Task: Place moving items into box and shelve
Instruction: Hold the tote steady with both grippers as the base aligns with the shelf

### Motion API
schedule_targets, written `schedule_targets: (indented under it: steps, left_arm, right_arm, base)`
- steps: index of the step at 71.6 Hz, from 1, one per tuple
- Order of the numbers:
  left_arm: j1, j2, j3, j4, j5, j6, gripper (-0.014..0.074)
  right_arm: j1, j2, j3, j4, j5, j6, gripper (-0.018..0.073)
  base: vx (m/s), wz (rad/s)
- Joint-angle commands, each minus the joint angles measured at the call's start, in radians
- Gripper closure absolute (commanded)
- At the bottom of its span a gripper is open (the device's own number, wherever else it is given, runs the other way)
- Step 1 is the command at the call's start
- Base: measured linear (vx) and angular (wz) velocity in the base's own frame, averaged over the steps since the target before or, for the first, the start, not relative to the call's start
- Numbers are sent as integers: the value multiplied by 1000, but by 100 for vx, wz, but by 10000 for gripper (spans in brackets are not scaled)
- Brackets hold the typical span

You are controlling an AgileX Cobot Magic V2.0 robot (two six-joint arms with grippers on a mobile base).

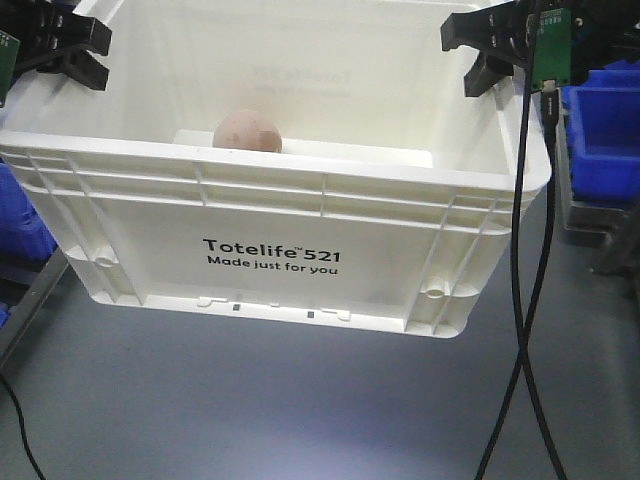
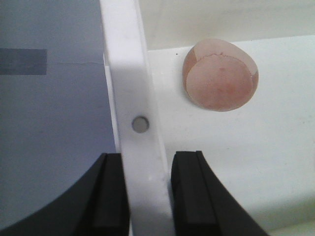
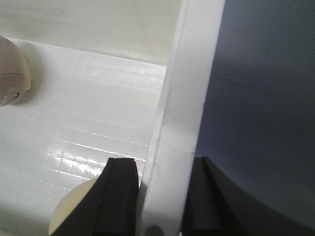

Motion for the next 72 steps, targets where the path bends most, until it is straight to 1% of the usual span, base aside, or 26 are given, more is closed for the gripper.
schedule_targets:
  steps: [1, 50, 72]
  left_arm:
    - [-15, -59, -42, -129, -107, 8, 613]
    - [-15, -59, -42, -129, -107, 8, 613]
    - [-15, -59, -42, -129, -107, 8, 613]
  right_arm:
    - [13, -53, -44, 102, -122, -31, 571]
    - [13, -53, -44, 102, -123, -31, 571]
    - [13, -53, -44, 101, -126, -31, 571]
  base:
    - [36, 48]
    - [27, 65]
    - [13, 46]
